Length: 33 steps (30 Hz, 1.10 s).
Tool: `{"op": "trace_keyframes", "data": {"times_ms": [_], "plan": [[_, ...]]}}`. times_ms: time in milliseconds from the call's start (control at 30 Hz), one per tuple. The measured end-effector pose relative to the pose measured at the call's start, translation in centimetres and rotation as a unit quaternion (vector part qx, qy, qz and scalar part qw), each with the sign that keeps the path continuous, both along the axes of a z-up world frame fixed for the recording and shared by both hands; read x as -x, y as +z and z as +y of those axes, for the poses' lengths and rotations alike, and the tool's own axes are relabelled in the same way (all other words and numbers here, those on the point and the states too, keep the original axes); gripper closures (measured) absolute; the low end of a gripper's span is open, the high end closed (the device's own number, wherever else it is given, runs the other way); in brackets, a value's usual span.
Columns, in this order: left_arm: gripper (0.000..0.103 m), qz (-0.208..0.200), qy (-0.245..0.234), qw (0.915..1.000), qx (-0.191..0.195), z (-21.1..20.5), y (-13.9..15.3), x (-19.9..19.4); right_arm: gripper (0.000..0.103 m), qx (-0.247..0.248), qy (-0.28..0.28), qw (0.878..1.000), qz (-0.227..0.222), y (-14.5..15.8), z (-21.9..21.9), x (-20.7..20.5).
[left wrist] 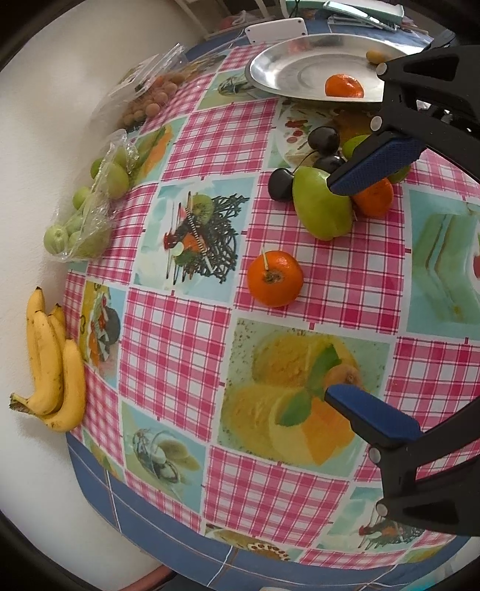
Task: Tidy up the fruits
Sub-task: 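Move the left tool to a second mandarin while the right tool approaches a green mango, then close the left tool on the mandarin while the right tool grips the green mango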
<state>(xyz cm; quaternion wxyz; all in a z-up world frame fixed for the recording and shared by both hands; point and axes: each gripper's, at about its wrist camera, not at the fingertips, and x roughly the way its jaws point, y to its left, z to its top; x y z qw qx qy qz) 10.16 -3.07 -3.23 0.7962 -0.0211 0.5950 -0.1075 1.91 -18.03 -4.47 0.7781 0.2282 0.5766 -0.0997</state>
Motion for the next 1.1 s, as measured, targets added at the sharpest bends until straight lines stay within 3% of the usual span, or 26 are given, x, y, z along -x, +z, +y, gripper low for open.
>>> {"op": "trace_keyframes", "data": {"times_ms": [133, 533, 833, 1000, 1100], "plan": [[0.000, 0.010, -0.006, 0.9999, 0.004, -0.4, -0.3, 0.1, 0.038, -0.001, -0.005, 1.000, 0.001, -0.1, -0.3, 0.1], [0.000, 0.029, -0.014, 0.9989, 0.033, -1.4, -0.9, 0.6, 0.042, -0.009, -0.003, 1.000, 0.008, -0.5, -0.3, 0.1], [0.004, 0.054, -0.013, 0.9952, 0.081, -2.1, -1.6, 0.6, 0.044, -0.031, 0.003, 1.000, 0.003, -0.8, -0.5, 0.3], [0.007, 0.070, -0.007, 0.9916, 0.109, -2.2, -2.0, 0.5, 0.052, -0.045, 0.005, 0.999, -0.006, -0.8, -0.4, 0.3], [0.008, 0.066, -0.008, 0.9921, 0.106, -2.3, -1.8, 0.6, 0.054, -0.054, 0.004, 0.998, -0.008, -0.9, -0.5, 0.3]]}}
